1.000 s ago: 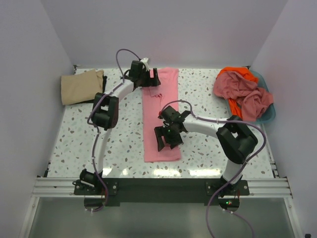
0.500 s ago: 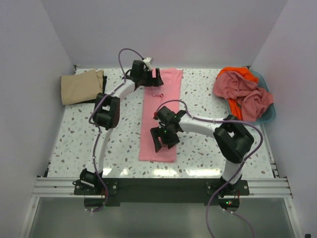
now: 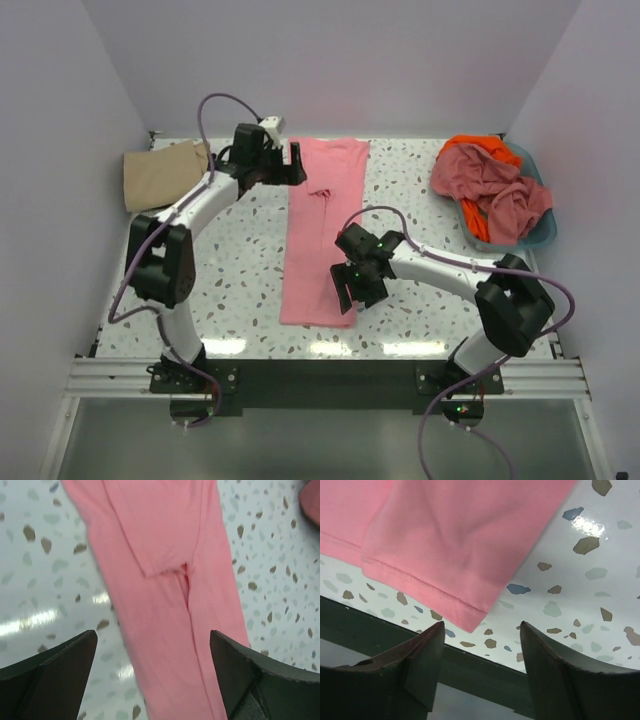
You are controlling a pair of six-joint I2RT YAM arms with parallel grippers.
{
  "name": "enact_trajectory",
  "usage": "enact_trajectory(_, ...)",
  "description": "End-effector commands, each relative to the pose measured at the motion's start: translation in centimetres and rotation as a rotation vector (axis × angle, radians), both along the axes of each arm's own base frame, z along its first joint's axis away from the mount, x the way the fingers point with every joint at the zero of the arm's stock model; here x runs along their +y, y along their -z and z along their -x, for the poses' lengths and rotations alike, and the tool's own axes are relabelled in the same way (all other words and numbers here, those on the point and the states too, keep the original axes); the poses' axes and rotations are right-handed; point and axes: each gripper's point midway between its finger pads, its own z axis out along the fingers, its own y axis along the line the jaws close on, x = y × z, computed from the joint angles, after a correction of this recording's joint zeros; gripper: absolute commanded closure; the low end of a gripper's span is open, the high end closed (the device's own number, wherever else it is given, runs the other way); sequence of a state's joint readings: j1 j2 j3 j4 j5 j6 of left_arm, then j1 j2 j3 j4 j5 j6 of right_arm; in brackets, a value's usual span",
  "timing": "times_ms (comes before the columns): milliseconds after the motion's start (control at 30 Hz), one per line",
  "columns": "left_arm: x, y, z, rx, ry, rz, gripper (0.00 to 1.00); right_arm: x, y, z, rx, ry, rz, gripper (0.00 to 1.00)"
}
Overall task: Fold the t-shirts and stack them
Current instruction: Fold the tshirt
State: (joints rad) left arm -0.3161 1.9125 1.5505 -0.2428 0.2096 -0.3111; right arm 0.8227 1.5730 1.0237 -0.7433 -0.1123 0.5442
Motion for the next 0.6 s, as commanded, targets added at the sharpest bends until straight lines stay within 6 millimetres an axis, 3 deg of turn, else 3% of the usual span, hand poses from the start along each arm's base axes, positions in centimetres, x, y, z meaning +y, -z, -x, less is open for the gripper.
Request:
enact_trajectory(0, 2.4, 3.6, 5.9, 0.103, -0.016, -0.084, 0.0, -0.2, 0.6, -0.2, 0.012, 0.052, 0.021, 0.37)
enact_trajectory(133, 4.1, 6.0, 11.7, 0.198, -0.021, -0.098, 0.0, -0.1, 1.7, 0.1, 0.027, 0.087, 0.019, 0.4)
enact_trajectory(200, 4.2, 5.9, 13.4, 0.211, -0.015, -0.094, 0.0, 0.2, 2.0, 0.1, 0.028, 0.097, 0.002, 0.41)
enact_trajectory(233, 4.3, 7.0, 14.7, 0.24, -0.007, -0.103, 0.0, 0.4, 2.1, 0.0, 0.029, 0.1, -0.006, 0.42)
enact_trajectory(333, 3.9, 7.6, 16.8, 0.263, 0.005, -0.099, 0.0, 0.7, 2.2, 0.2, 0.04, 0.103, -0.02, 0.44)
enact_trajectory(567, 2.3, 8.5, 18.7, 0.303, -0.002, -0.072, 0.0, 0.3, 2.7, 1.2, 0.073, 0.095, -0.013, 0.47)
